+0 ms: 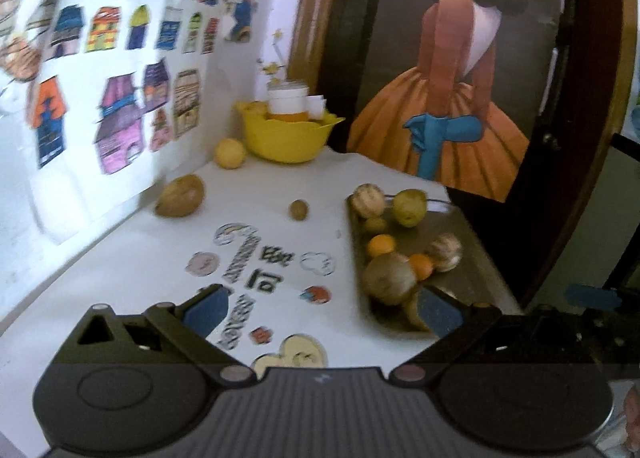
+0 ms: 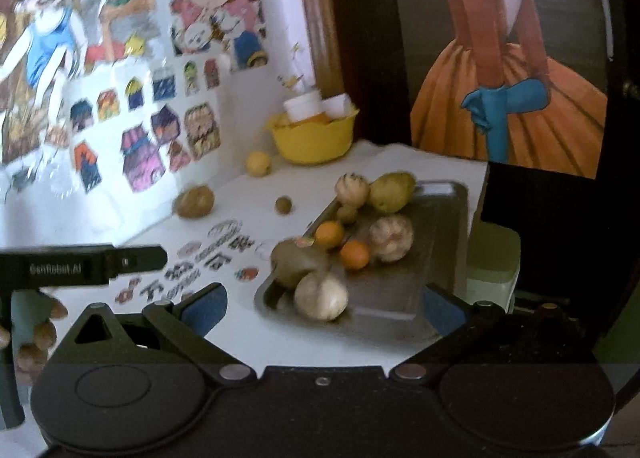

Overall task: Organize fruits
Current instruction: 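Lift both tools from the tray and move the left tool toward a yellow pear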

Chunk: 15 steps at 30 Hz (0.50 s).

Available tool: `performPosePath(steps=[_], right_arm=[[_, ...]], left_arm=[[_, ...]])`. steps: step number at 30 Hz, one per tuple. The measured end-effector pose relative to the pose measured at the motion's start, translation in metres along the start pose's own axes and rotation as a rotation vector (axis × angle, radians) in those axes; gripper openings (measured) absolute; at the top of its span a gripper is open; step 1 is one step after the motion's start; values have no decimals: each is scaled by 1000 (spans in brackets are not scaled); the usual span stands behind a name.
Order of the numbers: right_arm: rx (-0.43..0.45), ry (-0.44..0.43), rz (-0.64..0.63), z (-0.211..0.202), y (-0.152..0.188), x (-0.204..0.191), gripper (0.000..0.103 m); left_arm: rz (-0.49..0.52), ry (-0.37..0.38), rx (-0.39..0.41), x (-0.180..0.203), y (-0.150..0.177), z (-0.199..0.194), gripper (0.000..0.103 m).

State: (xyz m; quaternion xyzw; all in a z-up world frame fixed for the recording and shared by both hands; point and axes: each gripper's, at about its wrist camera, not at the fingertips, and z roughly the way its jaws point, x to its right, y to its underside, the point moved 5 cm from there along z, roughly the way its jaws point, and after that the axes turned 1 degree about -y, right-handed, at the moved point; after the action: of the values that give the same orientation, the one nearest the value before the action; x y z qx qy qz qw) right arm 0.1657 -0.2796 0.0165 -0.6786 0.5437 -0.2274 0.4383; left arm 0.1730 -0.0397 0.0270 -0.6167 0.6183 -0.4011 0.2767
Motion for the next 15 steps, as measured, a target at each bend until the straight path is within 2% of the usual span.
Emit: performPosePath(steps=[7, 15], right_arm=[[-60, -15, -15, 17, 24, -21, 102], [-108, -54, -39, 43, 35, -40, 102]], left_arm=[[-42, -71, -37, -37, 16, -4, 103], [-84, -213, -87, -85, 18, -2, 103]])
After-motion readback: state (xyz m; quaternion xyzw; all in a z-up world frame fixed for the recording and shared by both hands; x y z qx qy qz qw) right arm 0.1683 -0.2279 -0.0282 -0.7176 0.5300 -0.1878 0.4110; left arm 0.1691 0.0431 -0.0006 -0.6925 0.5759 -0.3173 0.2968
